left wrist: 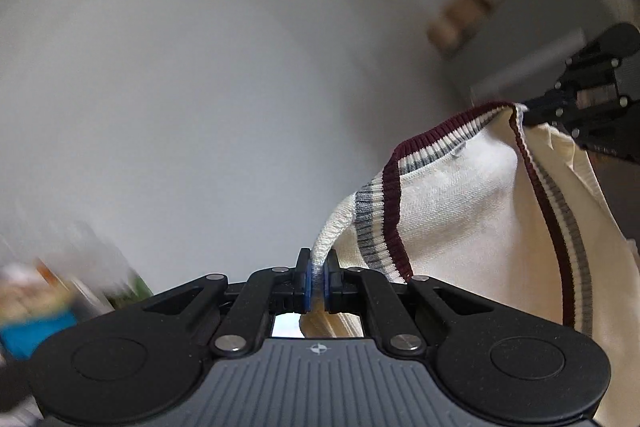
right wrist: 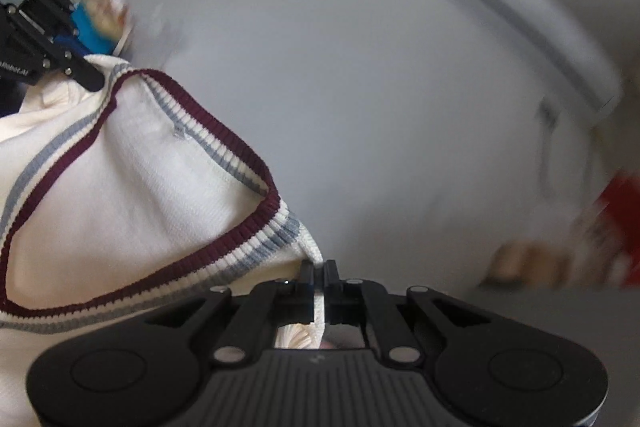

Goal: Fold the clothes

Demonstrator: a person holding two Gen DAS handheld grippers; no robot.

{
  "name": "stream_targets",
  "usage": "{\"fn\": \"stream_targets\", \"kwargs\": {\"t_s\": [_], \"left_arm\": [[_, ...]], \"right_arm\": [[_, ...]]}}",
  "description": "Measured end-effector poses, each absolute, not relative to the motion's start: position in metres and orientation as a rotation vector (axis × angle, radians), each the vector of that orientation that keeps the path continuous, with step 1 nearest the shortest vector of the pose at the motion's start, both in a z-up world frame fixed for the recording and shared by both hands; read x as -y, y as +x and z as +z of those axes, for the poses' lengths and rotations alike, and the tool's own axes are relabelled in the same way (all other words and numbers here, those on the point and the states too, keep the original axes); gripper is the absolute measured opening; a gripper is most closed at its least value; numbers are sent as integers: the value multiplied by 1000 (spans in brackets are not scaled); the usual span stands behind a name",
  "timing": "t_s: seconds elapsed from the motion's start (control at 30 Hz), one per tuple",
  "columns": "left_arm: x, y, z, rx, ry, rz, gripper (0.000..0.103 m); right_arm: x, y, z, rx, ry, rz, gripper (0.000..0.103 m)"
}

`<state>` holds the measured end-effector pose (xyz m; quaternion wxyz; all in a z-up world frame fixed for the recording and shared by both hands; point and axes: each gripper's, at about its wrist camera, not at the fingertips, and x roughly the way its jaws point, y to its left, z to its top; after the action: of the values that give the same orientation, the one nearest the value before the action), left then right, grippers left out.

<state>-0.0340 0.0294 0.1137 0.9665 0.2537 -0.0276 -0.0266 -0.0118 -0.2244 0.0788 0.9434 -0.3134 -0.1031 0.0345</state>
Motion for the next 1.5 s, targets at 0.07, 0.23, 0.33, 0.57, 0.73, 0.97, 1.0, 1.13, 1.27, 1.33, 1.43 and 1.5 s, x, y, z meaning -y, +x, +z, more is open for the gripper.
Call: {"fn": "stream_targets", "kwargs": {"t_s": [0.07,0.23,0.33,0.57,0.73,0.97,1.0,1.13,1.27,1.33,1.43,1.5], "left_arm": [[-37,-2,80,-21,498,-69,5],[-55,76,-5,-178,434,-83,5],[-62,115,-44,-227,414,-54,5],[-81,163,-59,-243,348,11,5],[-78,176,-107,-358,417,-37,5],[-99,165,-131,-479,276,-113,21],[-102,161,-131,-478,271,-107,26],[-121,142,-125,-465,246,-65,37],[-142,116,-114,-446,177,-39,37],[-144,98,-110,-437,153,-62,39],[-138,60,-107,-413,149,-100,46],[-132,35,-109,-409,156,-128,47]], "right_arm": [[218,21,49,127,-665,91,3],[200,105,-23,-25,-673,109,3],[186,147,-53,-49,-657,97,3],[164,208,-67,-45,-572,129,3],[151,232,-119,-164,-640,190,3],[164,242,-147,-352,-508,277,11],[167,243,-150,-378,-487,288,17],[187,241,-152,-436,-375,303,32],[208,210,-152,-435,-299,320,38],[213,183,-156,-429,-287,344,43],[222,144,-163,-420,-269,379,45],[228,118,-168,-415,-256,402,47]]}}
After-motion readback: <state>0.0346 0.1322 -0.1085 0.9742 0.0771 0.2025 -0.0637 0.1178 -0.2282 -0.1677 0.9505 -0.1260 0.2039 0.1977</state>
